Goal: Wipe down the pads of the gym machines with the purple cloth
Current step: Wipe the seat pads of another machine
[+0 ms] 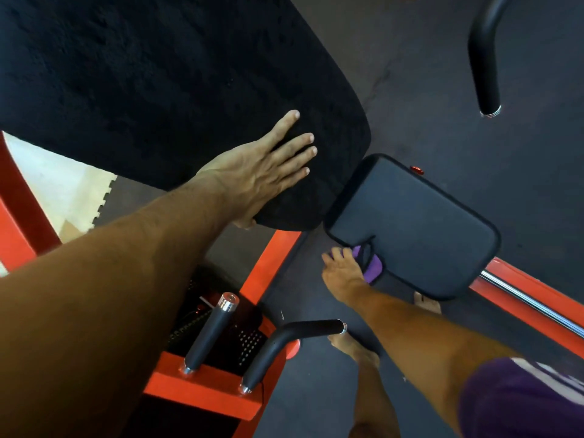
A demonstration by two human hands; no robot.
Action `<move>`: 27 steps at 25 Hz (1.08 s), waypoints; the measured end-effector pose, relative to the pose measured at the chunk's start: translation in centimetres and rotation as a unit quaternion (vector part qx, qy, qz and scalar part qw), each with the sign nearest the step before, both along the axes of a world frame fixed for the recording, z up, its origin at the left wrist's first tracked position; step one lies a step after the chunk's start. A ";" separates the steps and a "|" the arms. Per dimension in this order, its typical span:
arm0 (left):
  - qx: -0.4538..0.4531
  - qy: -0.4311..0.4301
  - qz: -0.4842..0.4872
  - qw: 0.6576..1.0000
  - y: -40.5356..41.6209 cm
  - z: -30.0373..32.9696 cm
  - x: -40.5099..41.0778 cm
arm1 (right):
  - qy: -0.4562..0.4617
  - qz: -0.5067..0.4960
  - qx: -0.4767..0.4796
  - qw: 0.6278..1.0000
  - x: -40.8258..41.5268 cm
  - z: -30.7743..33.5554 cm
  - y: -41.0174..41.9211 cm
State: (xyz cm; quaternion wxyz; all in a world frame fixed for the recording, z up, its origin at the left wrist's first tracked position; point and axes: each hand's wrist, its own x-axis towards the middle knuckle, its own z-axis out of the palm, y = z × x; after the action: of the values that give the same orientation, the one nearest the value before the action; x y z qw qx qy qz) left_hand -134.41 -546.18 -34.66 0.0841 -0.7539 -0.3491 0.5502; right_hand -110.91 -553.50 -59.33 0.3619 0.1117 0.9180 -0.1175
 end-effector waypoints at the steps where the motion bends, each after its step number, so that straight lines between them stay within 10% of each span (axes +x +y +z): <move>1: -0.004 0.004 -0.003 1.000 0.0 0.1 0.0 | -0.003 -0.011 -0.021 1.000 0.2 0.1 0.1; 11: -0.012 -0.053 0.126 0.991 -0.2 2.9 3.3 | 0.120 -0.290 -0.170 0.934 9.7 16.8 7.4; 19: 0.231 -0.283 0.552 0.749 -15.4 6.5 16.6 | 0.191 -0.307 -0.177 0.915 18.6 28.0 9.3; 27: 0.404 -0.293 0.664 0.557 -30.5 8.6 16.5 | 0.197 -0.159 -0.177 0.951 12.0 34.2 5.5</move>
State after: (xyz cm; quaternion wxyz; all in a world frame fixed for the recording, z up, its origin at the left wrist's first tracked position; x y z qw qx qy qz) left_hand -117.91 -576.66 -26.09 -0.1167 -0.3150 -0.9419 0.0002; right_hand -98.91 -548.03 -25.14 0.1642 0.1650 0.9061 -0.3533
